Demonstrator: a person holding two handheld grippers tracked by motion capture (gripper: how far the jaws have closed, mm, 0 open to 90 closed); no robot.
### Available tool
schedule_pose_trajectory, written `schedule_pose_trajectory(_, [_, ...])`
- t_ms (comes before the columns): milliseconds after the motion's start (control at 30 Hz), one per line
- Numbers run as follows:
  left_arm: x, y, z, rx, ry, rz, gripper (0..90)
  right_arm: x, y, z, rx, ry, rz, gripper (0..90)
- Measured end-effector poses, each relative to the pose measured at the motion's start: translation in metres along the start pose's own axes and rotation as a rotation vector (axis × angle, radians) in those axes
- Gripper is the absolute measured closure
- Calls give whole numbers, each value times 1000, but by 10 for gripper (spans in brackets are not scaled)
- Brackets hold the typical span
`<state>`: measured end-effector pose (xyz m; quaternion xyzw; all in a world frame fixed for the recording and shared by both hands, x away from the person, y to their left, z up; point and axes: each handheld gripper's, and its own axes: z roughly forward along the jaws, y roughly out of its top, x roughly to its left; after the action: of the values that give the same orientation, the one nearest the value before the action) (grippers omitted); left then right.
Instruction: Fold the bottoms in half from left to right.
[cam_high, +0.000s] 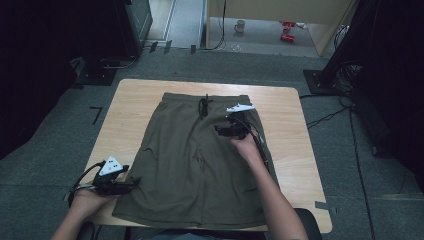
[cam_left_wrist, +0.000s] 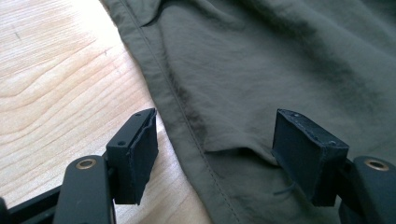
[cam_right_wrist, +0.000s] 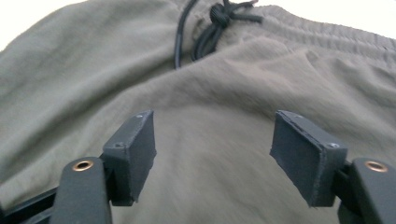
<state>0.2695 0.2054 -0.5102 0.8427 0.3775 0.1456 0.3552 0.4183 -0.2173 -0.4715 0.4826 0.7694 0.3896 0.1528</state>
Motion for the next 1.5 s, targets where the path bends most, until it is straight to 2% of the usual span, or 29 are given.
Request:
schedule_pose_trajectory(133, [-1, -1, 1, -6, 2, -8, 320, 5, 1, 9, -7, 11, 2, 309])
schedule_pose_trajectory(200, [-1, -2, 0, -7, 1, -10, 318, 8, 3, 16, 25, 15, 0, 295])
schedule_pose_trajectory(300, [-2, -5, -2, -16, 2, -13, 308, 15, 7, 23, 38, 20, -18, 304])
schedule_pose_trajectory(400, [-3, -9, -2, -36, 5, -1, 283, 22, 11, 29, 10, 31, -23, 326])
schedule_pose_trajectory(500, [-4, -10, -2, -43, 8, -10, 278, 28, 18, 37, 39, 48, -21, 309])
schedule_pose_trajectory(600, [-5, -12, -2, -51, 5, -6, 269, 35, 24, 43, 19, 49, -37, 322])
schedule_pose_trajectory(833, [-8, -11, 0, -34, -4, 19, 182, 46, 34, 59, 11, 61, -35, 310])
schedule_pose_trajectory(933, [-9, -10, -1, -29, -7, 13, 181, 50, 39, 64, 9, 67, -28, 308])
schedule_pose_trajectory(1067, [-10, -11, -1, -30, 4, 10, 193, 58, 45, 73, 21, 69, -39, 306])
schedule_pose_trajectory(1233, [-10, -10, -3, -29, 19, -6, 242, 64, 49, 83, 5, 69, -46, 305])
schedule_pose_trajectory(1300, [-11, -10, -3, -27, 20, -7, 249, 66, 51, 87, 27, 74, -45, 302])
schedule_pose_trajectory(1400, [-13, -9, -4, -25, 25, -18, 309, 68, 54, 95, 43, 76, -55, 279])
schedule_pose_trajectory(1500, [-13, -8, -5, -23, 25, -22, 364, 71, 58, 100, 26, 84, -60, 289])
